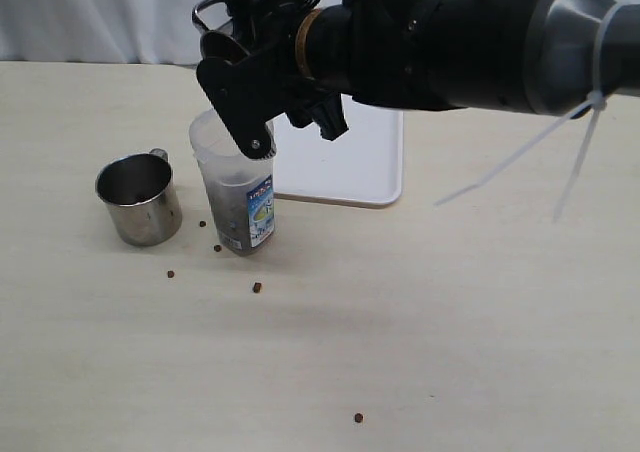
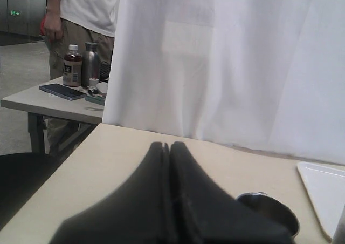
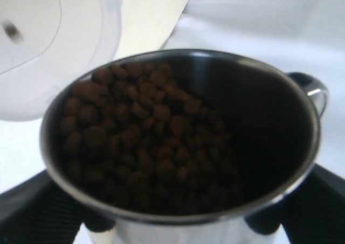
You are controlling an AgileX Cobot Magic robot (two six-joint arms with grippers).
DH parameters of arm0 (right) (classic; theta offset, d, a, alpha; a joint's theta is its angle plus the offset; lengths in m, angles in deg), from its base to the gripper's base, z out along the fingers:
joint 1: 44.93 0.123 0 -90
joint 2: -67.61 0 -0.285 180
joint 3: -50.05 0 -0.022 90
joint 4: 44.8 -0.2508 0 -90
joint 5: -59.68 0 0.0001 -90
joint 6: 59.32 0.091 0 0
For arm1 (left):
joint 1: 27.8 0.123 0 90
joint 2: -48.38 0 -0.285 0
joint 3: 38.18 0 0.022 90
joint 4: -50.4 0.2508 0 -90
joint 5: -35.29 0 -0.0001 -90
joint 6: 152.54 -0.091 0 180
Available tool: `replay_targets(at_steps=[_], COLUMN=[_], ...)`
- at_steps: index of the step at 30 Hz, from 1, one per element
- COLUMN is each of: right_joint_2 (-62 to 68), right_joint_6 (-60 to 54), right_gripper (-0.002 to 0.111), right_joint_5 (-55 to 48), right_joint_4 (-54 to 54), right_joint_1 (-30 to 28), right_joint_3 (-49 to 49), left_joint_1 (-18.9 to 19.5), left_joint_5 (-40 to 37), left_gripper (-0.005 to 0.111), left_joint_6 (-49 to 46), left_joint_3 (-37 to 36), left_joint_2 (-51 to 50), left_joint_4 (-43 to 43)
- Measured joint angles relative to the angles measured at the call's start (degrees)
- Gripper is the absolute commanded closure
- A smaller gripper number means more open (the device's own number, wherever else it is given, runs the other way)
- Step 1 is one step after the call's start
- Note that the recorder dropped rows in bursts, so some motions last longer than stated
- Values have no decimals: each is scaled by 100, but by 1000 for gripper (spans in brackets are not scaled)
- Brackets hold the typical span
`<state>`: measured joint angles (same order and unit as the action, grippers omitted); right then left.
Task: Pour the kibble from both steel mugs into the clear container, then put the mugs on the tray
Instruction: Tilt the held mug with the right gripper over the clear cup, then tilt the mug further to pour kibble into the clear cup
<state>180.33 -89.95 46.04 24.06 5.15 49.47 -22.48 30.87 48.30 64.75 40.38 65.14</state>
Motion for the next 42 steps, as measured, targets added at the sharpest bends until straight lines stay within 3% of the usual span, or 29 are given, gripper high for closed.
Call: replay_targets(at_steps=[42], right_joint_2=[155], right_joint_6=[-10], right_gripper=[103], right_joint_5=[123], right_joint_4=[971], right_joint_1=[0], right_joint_3=[0], left_joint_1=[0], left_joint_5=[0], left_gripper=[107], left_joint_6=[0], left_joint_3=[0], left_joint_2=[0], left_joint_4=[0])
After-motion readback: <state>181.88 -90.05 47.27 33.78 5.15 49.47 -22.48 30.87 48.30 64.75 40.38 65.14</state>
